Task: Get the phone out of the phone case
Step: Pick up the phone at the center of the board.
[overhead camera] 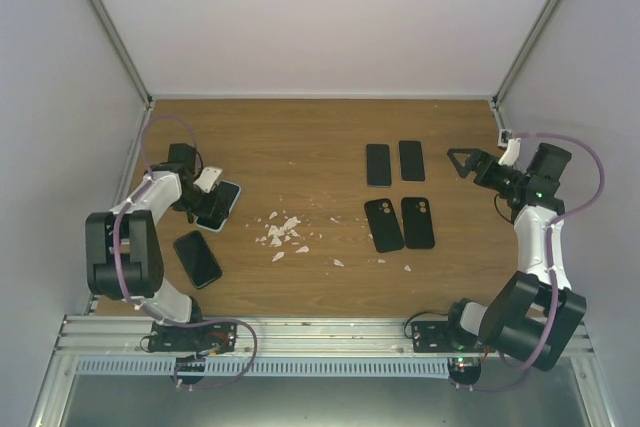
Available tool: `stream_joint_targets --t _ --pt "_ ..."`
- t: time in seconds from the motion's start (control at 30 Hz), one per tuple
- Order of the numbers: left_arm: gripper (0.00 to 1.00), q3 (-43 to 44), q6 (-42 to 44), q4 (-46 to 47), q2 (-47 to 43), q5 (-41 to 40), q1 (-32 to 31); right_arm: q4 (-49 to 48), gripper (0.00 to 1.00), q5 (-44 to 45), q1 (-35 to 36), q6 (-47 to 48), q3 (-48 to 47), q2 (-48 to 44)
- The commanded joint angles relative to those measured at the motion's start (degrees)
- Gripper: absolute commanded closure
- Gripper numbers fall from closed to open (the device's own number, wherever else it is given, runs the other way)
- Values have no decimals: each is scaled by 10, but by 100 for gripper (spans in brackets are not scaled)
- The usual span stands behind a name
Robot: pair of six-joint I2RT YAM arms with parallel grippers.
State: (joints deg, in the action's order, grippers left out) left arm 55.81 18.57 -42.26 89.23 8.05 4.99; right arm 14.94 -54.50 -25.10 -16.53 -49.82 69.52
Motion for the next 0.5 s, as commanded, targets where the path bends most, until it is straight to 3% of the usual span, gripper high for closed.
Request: stream_joint_targets --t 0.0,0.47 --pt "1 -11 18 29 24 -18 5 -22 0 -4 -4 -7 11 -7" --pt "2 -31 20 64 81 -45 -19 -26 0 -1 -5 -9 13 1"
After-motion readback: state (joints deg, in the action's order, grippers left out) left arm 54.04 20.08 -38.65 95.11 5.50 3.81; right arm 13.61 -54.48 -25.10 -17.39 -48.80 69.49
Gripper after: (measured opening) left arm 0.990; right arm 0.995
